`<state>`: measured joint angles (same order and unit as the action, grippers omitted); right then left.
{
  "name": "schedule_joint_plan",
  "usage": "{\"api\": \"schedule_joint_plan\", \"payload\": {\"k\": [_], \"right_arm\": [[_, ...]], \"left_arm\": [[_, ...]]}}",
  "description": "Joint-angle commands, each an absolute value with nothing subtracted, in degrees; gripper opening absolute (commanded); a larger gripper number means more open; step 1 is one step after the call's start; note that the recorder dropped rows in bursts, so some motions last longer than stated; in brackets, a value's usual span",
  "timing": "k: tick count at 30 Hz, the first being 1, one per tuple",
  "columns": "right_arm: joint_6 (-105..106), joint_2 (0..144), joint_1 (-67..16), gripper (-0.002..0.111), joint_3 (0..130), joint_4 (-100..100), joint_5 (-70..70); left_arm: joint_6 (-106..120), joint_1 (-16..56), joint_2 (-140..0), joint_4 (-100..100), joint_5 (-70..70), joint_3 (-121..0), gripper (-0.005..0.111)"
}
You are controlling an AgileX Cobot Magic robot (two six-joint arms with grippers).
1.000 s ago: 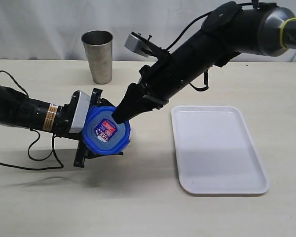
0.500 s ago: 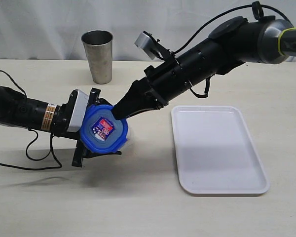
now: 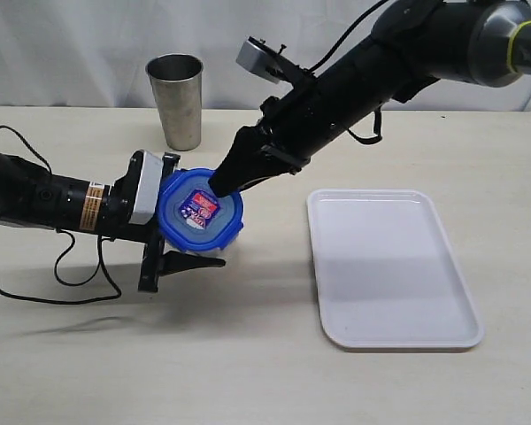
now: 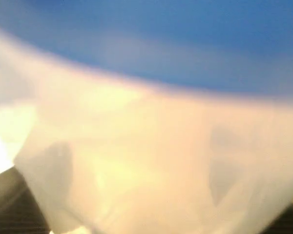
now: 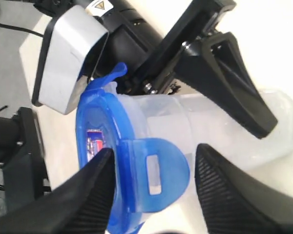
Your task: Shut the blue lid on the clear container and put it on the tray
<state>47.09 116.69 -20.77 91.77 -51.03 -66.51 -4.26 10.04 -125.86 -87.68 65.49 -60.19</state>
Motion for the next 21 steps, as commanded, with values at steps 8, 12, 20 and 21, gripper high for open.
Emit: {"api": "schedule_joint_plan", "payload": {"k": [8,12,20,21], "right_arm": [[48.97,113.42,-20.81,0.060,91.93,-46.99,-59.65],[49.90,111.84,-20.81,0.060,91.93,-46.44,-58.57],[50.13,111.47,-21.06,0.054,91.82,-45.47,-60.96],[50.13,111.47,-21.52,0.050,91.69,-44.84,-61.59]], "left_arm": [[-4.99,10.62,-125.19,-87.36,69.96,-60.06,0.000],[-4.99,10.62,-125.19,-87.36,69.96,-60.06,0.000],[-4.99,10.62,-125.19,-87.36,69.96,-60.06,0.000],[-4.99,10.62,-125.19,-87.36,69.96,-60.06,0.000]]}}
